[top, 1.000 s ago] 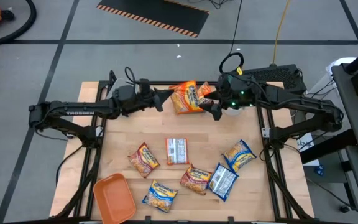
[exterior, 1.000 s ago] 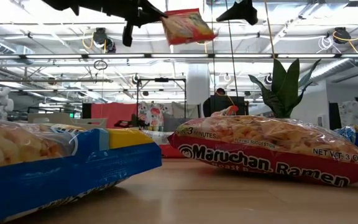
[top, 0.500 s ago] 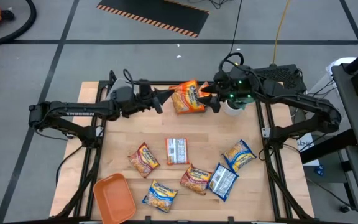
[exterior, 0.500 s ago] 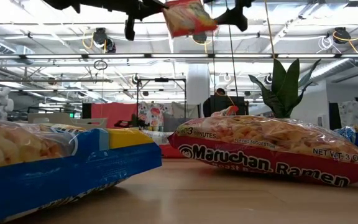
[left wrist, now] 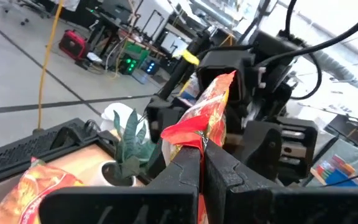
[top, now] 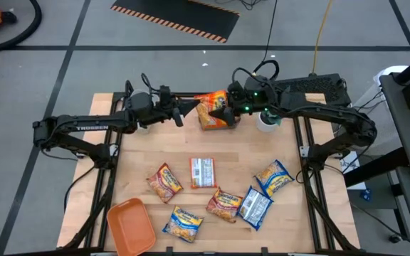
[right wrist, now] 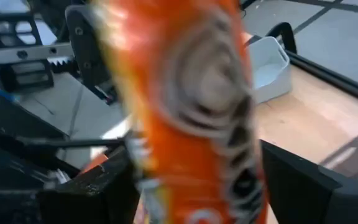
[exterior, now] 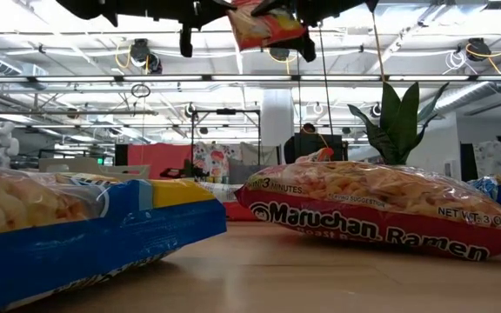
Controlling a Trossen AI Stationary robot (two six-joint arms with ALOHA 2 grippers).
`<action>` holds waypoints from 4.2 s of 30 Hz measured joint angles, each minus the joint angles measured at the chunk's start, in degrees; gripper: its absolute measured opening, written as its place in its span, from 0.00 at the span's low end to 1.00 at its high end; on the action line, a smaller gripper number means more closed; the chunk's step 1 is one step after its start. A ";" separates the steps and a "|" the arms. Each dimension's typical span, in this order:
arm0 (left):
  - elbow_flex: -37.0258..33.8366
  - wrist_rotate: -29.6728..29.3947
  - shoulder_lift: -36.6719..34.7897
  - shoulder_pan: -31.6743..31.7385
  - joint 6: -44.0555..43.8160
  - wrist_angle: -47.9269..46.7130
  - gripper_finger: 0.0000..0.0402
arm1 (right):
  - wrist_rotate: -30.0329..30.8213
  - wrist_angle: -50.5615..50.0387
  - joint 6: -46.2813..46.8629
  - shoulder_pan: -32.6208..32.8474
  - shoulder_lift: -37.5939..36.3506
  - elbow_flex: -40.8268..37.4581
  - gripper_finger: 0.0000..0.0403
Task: Sort Maruchan noodles
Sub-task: Put the bottom orange noodle pack into the black bin, then put the left red noodle pack into the grey bin
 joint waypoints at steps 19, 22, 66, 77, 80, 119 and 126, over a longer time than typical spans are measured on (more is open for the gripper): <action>0.02 14.83 0.02 7.77 -2.07 0.84 0.01 | 2.95 2.56 5.67 0.79 -0.96 0.02 0.35; 0.02 15.30 0.04 8.16 -1.31 0.22 0.04 | 2.99 2.47 4.69 0.78 -0.96 0.02 0.33; 0.04 -14.87 -0.02 -0.24 -7.74 -18.70 0.40 | -5.85 -5.39 -0.23 -22.05 13.83 0.00 0.32; 0.04 -16.76 0.00 -4.14 -8.76 -18.68 0.40 | 1.71 -6.10 4.51 -19.43 15.21 -0.39 0.32; 0.04 -16.37 0.02 -3.75 -6.36 -18.67 0.40 | 3.01 -7.04 6.32 -18.89 15.27 -1.42 0.32; -0.04 16.56 -9.32 4.13 5.85 -33.95 0.40 | 16.54 -0.80 10.89 -6.48 -3.69 -5.92 0.48; -0.02 16.74 -9.90 5.10 5.75 -38.34 0.40 | 17.02 -3.14 15.48 1.83 -11.54 -5.92 0.48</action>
